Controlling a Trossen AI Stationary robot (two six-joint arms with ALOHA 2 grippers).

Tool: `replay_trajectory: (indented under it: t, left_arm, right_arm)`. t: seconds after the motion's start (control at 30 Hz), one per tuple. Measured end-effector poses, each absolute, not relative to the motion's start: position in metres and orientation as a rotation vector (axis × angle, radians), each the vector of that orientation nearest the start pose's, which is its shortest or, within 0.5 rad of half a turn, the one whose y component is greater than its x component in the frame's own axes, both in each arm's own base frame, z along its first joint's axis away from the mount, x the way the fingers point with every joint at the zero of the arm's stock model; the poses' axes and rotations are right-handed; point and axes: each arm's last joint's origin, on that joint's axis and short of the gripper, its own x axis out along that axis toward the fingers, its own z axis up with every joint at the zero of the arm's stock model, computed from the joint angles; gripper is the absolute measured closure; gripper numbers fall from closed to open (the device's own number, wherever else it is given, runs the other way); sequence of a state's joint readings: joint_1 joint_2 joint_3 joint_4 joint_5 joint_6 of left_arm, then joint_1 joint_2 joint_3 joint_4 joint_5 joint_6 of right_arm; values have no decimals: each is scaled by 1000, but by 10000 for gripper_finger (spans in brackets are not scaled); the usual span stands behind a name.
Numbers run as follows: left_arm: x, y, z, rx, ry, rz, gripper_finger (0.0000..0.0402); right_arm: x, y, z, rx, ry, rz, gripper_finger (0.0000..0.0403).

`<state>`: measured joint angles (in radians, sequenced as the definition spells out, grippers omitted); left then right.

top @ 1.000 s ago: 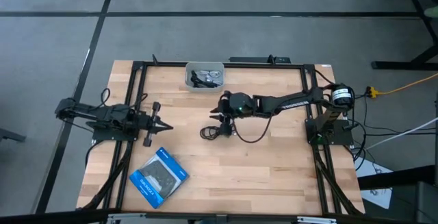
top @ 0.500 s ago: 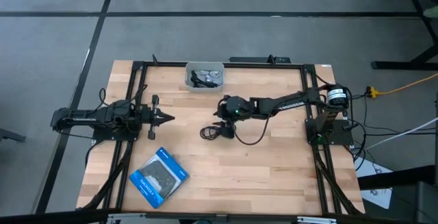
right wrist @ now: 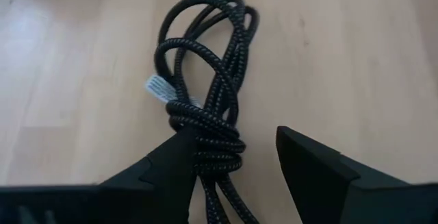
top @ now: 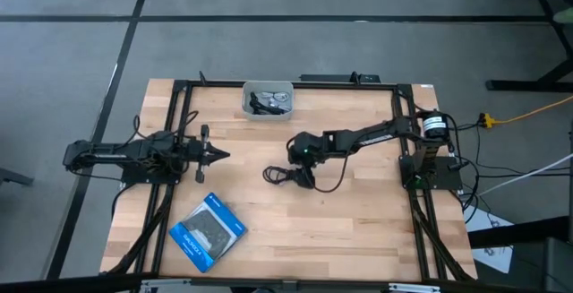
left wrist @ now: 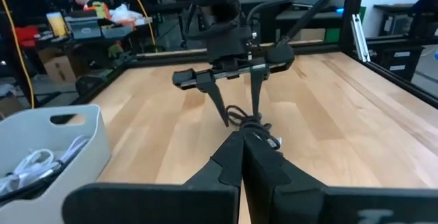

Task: Pick and place USB-C Cables
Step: Put the black charger cable into the white bin

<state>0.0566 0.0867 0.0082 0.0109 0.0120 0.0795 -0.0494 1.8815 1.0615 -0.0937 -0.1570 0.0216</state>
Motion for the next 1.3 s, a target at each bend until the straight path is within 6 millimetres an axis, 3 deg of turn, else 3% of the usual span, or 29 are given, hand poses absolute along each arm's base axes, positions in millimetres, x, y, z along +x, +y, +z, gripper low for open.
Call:
replay_trajectory:
  t: [0.27,0.5,0.63,0.83,1.0,1.3]
  left_arm:
    - [104,6,158,51,98,42,402]
    - [104,6,158,51,103,43,402]
    - [104,6,158,51,103,44,402]
    - [104,6,157,51,103,44,402]
    - [104,6,157,52,104,44,402]
    - [104,6,157,51,104,45,402]
  right_arm:
    - [367,-9,119,211,1022,183,191]
    - [368,-3,113,188,1041,128,203]
    - [372,-3,116,186,989,128,250]
    - [378,-4,118,224,920,111,359]
    - [392,-5,133,189,860,82,360]
    - [424,-12,191,-135,740,-89,360]
